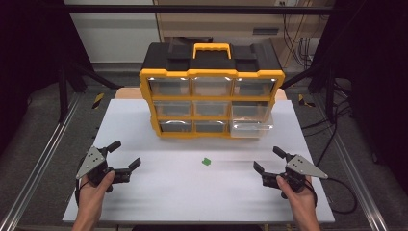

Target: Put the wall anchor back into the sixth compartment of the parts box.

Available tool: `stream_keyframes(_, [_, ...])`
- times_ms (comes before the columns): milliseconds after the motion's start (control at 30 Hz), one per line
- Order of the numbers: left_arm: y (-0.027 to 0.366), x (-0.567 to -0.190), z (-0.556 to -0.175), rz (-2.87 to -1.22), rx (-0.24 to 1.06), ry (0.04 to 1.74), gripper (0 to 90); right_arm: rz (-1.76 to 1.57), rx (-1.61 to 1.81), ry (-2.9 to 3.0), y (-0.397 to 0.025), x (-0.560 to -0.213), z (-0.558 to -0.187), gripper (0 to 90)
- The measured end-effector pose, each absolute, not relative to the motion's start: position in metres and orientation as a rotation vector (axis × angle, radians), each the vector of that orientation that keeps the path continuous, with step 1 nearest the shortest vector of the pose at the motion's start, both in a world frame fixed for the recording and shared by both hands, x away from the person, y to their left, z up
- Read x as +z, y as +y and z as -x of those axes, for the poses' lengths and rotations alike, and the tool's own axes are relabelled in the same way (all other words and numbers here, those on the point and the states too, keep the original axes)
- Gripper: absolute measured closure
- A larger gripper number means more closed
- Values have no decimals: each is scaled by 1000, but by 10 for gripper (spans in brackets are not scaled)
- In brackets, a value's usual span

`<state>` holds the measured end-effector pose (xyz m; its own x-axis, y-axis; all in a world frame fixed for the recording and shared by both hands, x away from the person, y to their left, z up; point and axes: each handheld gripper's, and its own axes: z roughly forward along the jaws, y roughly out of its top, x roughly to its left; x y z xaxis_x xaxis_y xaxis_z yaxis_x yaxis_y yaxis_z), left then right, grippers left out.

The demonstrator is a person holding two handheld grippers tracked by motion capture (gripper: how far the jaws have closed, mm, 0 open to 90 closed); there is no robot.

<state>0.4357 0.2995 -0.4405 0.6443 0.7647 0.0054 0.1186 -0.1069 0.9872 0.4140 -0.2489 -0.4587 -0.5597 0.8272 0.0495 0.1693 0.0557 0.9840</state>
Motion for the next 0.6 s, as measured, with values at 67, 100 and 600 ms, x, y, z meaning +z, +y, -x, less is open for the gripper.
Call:
stream_keyframes(67, [300,-440,-435,-1610,643,747,13,-1010,1513,1811,-248,-459,-413,84])
stream_keyframes(100, [301,-440,-435,-1607,645,749,13,-1015,1499,1829,-247,-459,-413,82])
stream_keyframes(600, [299,-441,-435,-1626,645,764,13,-1012,1319,2050,-199,-458,-411,95])
